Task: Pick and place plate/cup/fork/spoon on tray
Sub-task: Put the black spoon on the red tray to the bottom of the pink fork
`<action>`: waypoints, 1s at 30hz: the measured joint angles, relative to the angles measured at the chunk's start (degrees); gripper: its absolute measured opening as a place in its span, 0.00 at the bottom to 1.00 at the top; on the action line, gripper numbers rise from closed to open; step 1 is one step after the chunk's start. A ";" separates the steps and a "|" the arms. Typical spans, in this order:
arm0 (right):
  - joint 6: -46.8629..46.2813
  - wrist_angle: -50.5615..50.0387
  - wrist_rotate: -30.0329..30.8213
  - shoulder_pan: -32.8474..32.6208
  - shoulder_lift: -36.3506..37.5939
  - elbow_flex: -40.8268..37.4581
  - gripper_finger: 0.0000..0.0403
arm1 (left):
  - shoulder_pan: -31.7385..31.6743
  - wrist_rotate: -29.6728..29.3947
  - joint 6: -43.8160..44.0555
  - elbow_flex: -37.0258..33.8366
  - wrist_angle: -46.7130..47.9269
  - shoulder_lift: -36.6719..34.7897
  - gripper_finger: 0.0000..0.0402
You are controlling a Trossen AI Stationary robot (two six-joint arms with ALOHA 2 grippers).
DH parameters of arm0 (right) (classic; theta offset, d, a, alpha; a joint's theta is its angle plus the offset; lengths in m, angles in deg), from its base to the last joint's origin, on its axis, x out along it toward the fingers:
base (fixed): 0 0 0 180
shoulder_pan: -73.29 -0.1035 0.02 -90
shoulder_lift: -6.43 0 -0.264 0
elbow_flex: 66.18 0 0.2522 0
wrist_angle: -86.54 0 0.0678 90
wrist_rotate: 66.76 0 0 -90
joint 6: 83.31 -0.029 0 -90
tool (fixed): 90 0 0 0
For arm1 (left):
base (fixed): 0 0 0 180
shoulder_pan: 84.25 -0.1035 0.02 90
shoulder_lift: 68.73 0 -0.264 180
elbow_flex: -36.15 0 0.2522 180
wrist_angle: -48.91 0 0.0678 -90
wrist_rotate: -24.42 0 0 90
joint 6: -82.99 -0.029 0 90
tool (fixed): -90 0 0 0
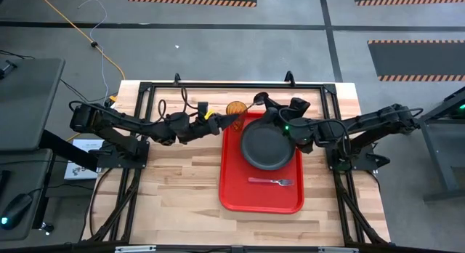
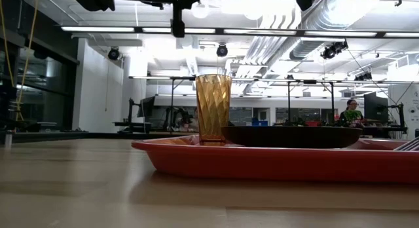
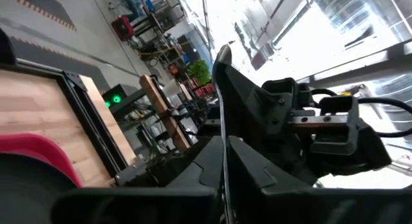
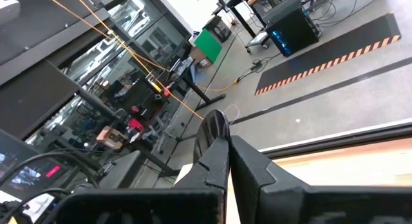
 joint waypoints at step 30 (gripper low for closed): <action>-0.18 -13.54 -4.45 -0.43 6.68 0.00 0.16 | -5.67 8.86 -2.09 -0.04 11.42 -4.70 0.00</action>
